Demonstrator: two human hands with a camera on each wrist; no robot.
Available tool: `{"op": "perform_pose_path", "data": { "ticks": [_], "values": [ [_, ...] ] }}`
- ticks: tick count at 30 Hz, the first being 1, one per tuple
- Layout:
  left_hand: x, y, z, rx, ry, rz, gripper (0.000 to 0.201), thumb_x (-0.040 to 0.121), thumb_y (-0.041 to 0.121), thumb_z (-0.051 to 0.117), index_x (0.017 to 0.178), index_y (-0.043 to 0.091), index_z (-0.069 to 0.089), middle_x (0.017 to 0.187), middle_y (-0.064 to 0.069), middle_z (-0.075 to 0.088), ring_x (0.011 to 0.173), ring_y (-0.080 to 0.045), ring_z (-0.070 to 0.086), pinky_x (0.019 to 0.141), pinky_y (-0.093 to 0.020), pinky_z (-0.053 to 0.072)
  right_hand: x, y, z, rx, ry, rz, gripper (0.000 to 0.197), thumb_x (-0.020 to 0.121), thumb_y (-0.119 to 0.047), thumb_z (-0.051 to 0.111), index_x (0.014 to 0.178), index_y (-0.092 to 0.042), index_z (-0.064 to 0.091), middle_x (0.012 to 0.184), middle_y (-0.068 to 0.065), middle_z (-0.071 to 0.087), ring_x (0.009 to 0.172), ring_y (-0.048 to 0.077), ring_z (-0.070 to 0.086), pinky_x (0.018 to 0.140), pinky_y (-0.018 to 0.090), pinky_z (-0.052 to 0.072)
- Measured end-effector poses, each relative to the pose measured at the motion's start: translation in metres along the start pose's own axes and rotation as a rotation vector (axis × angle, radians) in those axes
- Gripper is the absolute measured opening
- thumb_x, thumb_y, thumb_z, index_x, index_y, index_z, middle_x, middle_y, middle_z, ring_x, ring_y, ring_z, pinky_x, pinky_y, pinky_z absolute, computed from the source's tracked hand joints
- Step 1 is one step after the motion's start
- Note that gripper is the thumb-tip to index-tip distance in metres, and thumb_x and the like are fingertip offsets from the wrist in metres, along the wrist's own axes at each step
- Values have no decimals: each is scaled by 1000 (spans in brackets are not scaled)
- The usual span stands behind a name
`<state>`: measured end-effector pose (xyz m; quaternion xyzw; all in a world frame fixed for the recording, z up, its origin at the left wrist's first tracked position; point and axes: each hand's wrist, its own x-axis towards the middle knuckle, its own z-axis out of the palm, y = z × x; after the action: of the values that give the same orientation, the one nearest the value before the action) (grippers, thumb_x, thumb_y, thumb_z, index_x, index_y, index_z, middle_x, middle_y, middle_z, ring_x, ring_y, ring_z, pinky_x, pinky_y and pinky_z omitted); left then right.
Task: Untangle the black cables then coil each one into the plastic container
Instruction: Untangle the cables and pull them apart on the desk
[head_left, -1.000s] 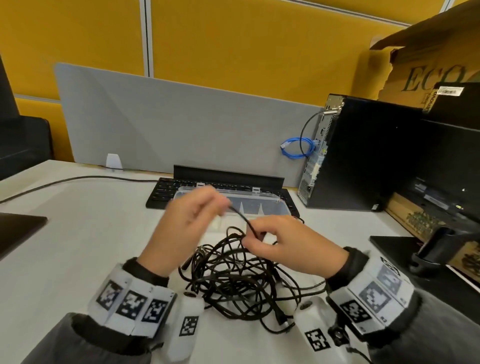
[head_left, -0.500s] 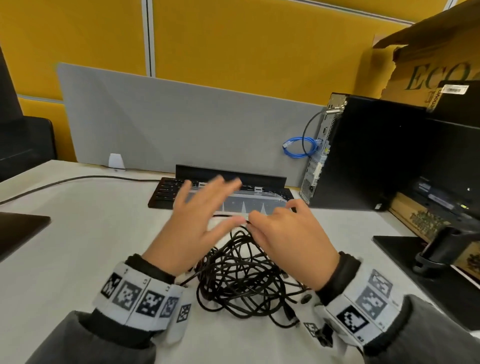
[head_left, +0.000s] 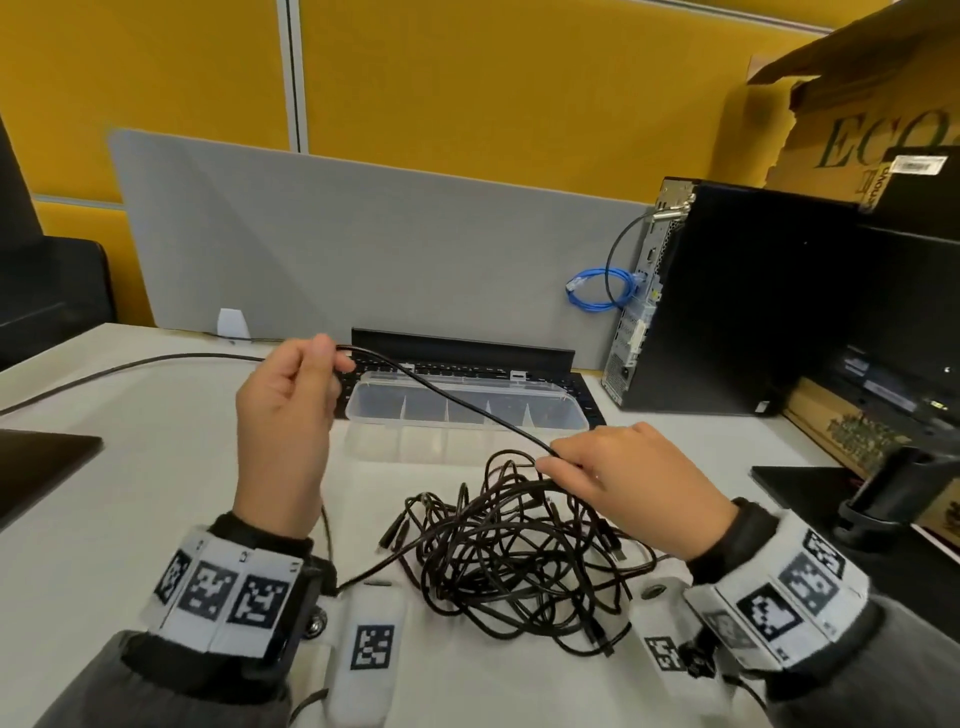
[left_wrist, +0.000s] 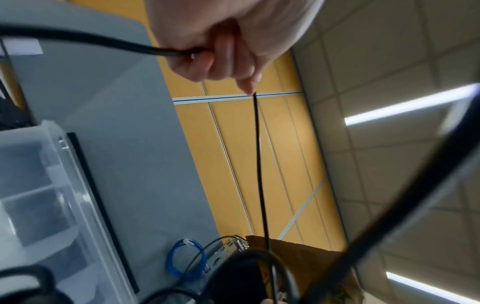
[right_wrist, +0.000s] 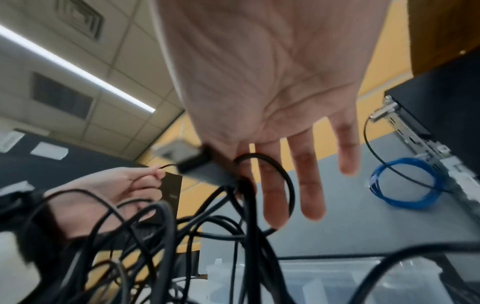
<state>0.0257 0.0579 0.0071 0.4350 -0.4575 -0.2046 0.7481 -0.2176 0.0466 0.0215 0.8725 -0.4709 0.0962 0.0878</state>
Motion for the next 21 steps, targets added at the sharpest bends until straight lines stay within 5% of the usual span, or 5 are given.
{"op": "perform_pose_path", "data": {
  "ticks": [2, 6, 10, 16, 21],
  "values": [
    [-1, -3, 2, 306, -61, 149, 24, 98, 30, 39, 105, 22, 60, 91, 16, 61, 84, -2, 56, 79, -22, 43, 0, -3, 5, -159, 127, -10, 41, 96, -47, 23, 62, -27, 34, 55, -8, 48, 55, 11, 50, 74, 31, 39],
    [-24, 12, 33, 959, -531, 476, 63, 89, 59, 17, 143, 29, 28, 150, 16, 25, 141, -5, 16, 116, -43, -3, 4, -7, 12, -306, 365, -19, 43, 90, -41, 31, 56, -23, 51, 35, -2, 44, 31, 18, 44, 52, 30, 44],
    [-31, 18, 54, 673, -838, 408, 42, 86, 61, 33, 91, 27, 59, 83, 13, 63, 80, -3, 58, 83, -32, 49, 1, -13, 4, -215, 446, -9, 38, 88, -38, 35, 58, -22, 50, 38, -4, 36, 34, 17, 37, 45, 25, 35],
    [-7, 45, 44, 209, -496, 264, 24, 89, 24, 55, 67, 13, 54, 52, 15, 50, 50, 2, 41, 51, -10, 31, -20, 18, 5, 296, -99, 67, 46, 91, -51, 43, 52, -27, 38, 51, -6, 41, 50, 7, 38, 52, 25, 30],
    [11, 63, 38, 104, -233, 170, 28, 95, 26, 49, 67, 21, 51, 53, 4, 35, 46, -7, 29, 45, -19, 28, -26, 17, -1, 180, -9, 29, 44, 95, -48, 35, 56, -27, 34, 54, -6, 40, 53, 8, 37, 58, 26, 30]
  ]
}}
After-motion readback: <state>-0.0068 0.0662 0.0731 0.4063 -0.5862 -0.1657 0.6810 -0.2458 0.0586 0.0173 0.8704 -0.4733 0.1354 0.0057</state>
